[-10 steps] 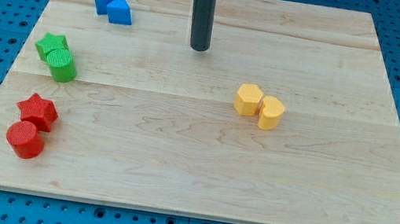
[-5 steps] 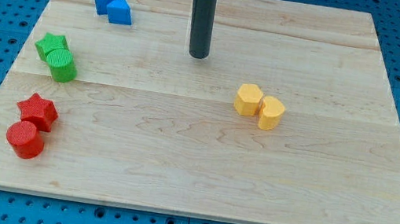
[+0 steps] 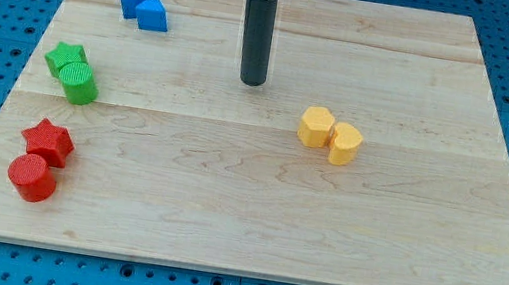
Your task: Put the blue blocks at the center of the board
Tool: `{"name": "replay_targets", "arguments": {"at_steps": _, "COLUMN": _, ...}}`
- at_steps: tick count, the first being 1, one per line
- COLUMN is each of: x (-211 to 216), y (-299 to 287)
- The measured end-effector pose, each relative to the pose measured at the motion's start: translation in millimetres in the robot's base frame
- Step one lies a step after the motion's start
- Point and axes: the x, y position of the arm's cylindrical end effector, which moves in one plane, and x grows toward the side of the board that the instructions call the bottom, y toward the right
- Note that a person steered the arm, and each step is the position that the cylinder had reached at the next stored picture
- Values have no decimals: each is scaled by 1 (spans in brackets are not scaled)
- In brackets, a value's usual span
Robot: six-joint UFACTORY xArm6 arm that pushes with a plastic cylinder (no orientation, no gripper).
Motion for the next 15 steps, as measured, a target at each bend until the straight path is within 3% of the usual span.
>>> {"name": "replay_targets", "arguments": {"at_steps": 3, "x": 18, "y": 5}}
{"name": "replay_targets", "arguments": {"at_steps": 5, "x": 74, "y": -15}}
{"name": "replay_targets", "arguments": {"at_steps": 8, "x": 74, "y": -29}}
{"name": "replay_targets", "arguments": {"at_steps": 9, "x": 23, "y": -70}}
{"name": "replay_targets", "arguments": {"at_steps": 10, "x": 4, "y": -168}}
{"name": "replay_targets", "arguments": {"at_steps": 12, "x": -72, "y": -271}}
{"name": "replay_targets", "arguments": {"at_steps": 13, "x": -138, "y": -204}}
{"name": "replay_targets", "arguments": {"at_steps": 15, "x": -105, "y": -108}}
